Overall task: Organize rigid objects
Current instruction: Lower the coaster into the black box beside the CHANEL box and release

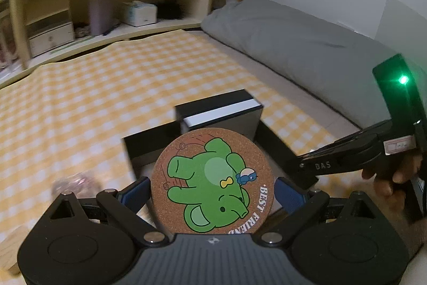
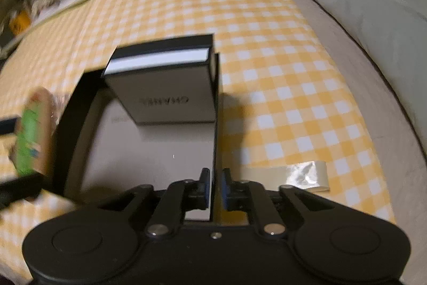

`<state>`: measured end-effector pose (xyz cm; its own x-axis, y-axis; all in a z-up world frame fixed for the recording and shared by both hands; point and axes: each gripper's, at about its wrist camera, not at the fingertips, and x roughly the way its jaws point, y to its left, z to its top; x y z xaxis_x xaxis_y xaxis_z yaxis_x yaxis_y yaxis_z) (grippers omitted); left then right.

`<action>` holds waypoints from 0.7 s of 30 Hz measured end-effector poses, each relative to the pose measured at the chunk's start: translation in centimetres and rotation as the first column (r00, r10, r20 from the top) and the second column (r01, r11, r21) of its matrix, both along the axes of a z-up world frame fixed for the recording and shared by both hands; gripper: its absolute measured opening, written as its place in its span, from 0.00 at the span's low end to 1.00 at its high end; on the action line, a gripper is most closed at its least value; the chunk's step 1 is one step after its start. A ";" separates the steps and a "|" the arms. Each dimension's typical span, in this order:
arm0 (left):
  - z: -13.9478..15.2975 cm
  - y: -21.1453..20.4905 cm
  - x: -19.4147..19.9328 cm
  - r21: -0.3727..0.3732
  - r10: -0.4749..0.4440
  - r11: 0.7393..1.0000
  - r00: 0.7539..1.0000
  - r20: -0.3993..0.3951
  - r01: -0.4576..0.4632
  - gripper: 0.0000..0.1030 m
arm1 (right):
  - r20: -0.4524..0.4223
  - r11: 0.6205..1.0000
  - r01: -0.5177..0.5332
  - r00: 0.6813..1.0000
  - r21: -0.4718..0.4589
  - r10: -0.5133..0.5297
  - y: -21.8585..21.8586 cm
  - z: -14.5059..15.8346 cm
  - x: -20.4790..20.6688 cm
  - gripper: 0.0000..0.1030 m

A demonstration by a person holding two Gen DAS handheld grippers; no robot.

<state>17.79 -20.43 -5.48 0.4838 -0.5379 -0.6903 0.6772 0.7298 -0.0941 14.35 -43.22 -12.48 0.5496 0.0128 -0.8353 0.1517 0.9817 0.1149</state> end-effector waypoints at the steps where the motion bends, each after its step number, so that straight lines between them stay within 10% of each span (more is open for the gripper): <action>1: -0.3 -0.8 0.3 0.005 -0.004 1.000 1.000 -0.002 0.004 0.95 | 0.010 1.000 0.018 1.000 0.018 -0.018 -0.3 0.1 0.1 0.14; 21: -6.7 -6.6 3.7 0.023 -0.011 1.000 0.984 -0.177 0.015 0.96 | 0.031 0.998 0.044 0.999 0.042 -0.045 -0.6 0.5 2.8 0.04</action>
<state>21.52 -27.01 -12.21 0.3460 -0.5258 -0.7771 0.6609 0.7245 -0.1959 17.15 -43.85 -11.96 0.5769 0.0217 -0.8165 0.1905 0.9685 0.1603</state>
